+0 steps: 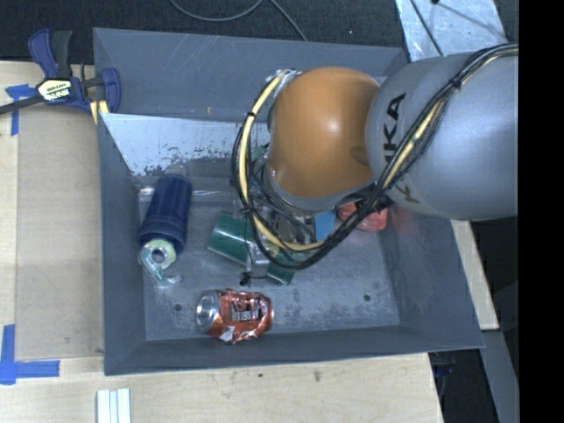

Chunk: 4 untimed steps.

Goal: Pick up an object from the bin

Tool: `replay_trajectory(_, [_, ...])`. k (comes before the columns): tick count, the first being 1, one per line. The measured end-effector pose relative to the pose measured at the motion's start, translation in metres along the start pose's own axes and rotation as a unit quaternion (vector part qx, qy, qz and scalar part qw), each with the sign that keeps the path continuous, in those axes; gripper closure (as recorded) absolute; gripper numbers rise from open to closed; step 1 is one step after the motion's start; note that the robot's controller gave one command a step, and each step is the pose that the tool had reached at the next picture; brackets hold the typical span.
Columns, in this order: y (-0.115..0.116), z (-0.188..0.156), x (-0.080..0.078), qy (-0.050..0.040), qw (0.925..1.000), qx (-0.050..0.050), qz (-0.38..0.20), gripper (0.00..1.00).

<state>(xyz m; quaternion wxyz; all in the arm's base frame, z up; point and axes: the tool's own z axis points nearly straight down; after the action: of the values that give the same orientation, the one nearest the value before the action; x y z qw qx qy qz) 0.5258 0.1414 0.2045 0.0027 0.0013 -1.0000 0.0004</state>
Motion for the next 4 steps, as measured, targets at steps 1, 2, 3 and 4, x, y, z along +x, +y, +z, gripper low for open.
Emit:
replay_trajectory(1, [-0.001, -0.005, -0.002, -0.0042, 1.0, -0.001, 0.001, 0.0])
replay_trajectory(2, [-0.014, 0.041, -0.017, -0.0043, 0.9979, -0.001, 0.065, 0.0])
replay_trajectory(3, [-0.013, 0.086, 0.003, -0.0073, 1.0, -0.002, -0.003, 0.0])
replay_trajectory(4, [-0.031, 0.104, -0.026, -0.018, 0.997, -0.004, -0.075, 0.0])
